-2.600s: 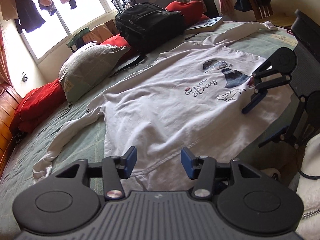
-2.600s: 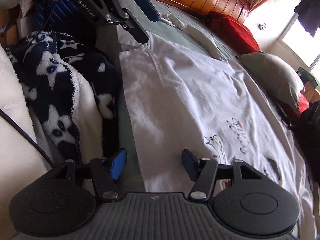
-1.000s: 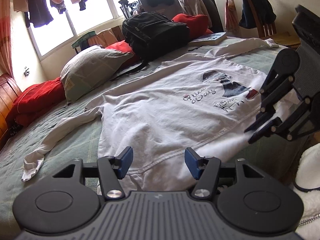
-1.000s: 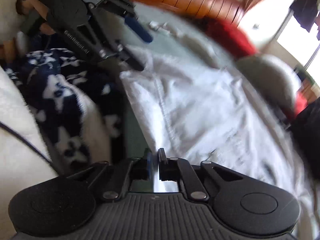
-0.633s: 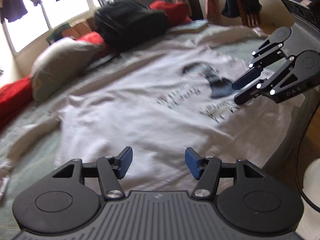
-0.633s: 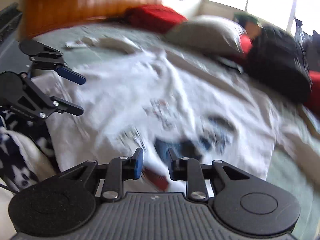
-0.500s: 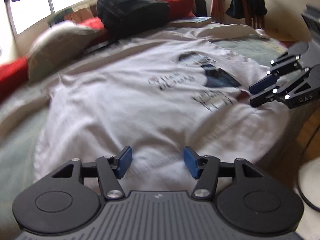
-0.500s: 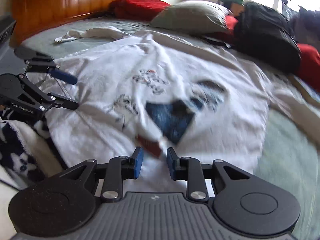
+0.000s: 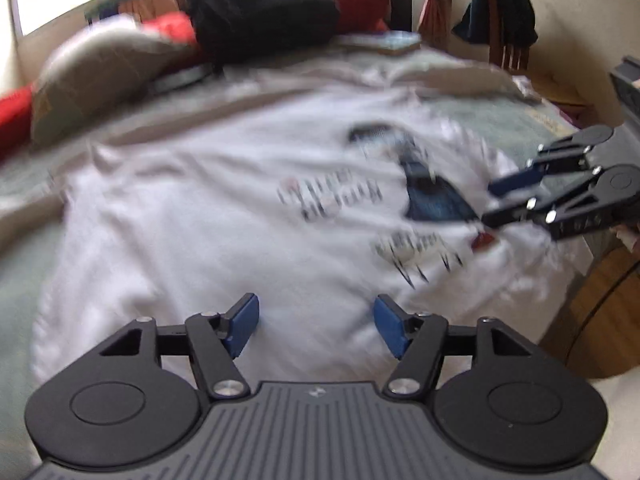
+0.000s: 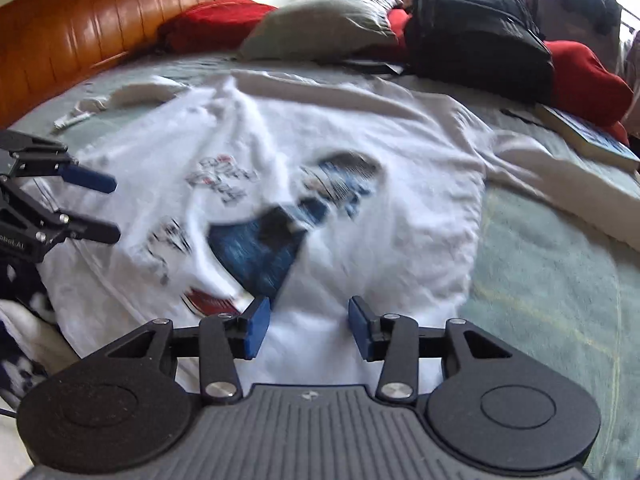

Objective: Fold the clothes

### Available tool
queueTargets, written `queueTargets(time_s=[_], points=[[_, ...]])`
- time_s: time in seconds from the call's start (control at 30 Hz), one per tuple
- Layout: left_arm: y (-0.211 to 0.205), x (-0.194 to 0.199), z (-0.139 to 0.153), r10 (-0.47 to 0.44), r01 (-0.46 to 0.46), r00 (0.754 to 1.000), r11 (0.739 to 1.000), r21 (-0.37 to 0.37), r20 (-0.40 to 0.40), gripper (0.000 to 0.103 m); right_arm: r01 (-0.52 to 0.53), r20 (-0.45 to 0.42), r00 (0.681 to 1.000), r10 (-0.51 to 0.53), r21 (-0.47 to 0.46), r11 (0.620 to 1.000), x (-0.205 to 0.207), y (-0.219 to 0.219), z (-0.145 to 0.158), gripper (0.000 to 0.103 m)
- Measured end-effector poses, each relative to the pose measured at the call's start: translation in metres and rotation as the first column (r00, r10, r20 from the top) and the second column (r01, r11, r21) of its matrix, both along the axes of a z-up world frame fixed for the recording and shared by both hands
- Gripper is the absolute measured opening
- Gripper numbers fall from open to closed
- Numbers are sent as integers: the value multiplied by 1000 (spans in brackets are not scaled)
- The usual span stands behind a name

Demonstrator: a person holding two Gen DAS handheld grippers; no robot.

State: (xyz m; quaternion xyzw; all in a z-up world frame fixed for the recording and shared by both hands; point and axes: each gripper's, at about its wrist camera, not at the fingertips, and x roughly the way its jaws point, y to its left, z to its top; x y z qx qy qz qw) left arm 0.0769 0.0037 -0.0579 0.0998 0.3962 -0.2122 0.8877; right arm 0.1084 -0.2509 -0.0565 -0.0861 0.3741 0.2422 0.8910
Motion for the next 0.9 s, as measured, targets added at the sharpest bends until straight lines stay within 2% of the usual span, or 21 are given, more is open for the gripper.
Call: queueTargets(time_s=[0.07, 0.13, 0.2, 0.33, 0.4, 0.5, 0.63, 0.73, 0.9], points=[[2, -14, -2, -19, 19, 1000, 1000, -12, 4, 69, 33, -23, 999, -32, 18, 999, -6, -15, 1, 51], [9, -17, 8, -41, 40, 998, 999, -27, -40, 70, 63, -41, 997, -62, 36, 997, -7, -24, 7, 51], [22, -13, 23, -35, 34, 999, 999, -34, -35, 72, 85, -52, 995, -82, 60, 995, -6, -29, 15, 53], [61, 22, 55, 70, -69, 995, 998, -15, 70, 72, 53, 0, 999, -54, 189, 981, 14, -21, 46, 60], [86, 50, 61, 134, -131, 988, 990, -43, 72, 71, 17, 30, 999, -23, 200, 980, 27, -7, 54, 61], [118, 92, 55, 217, -214, 976, 971, -106, 15, 67, -38, 75, 997, 22, 214, 976, 47, 14, 67, 62], [133, 131, 37, 202, -216, 976, 952, -217, -86, 67, -74, 51, 997, 64, 227, 971, 68, 35, 60, 63], [140, 159, 23, 236, -267, 962, 922, -280, -140, 68, -64, 18, 998, 61, 228, 972, 80, 42, 50, 63], [160, 206, 3, 334, -373, 927, 875, -308, -174, 70, -24, -29, 999, 31, 226, 974, 95, 41, 37, 64]])
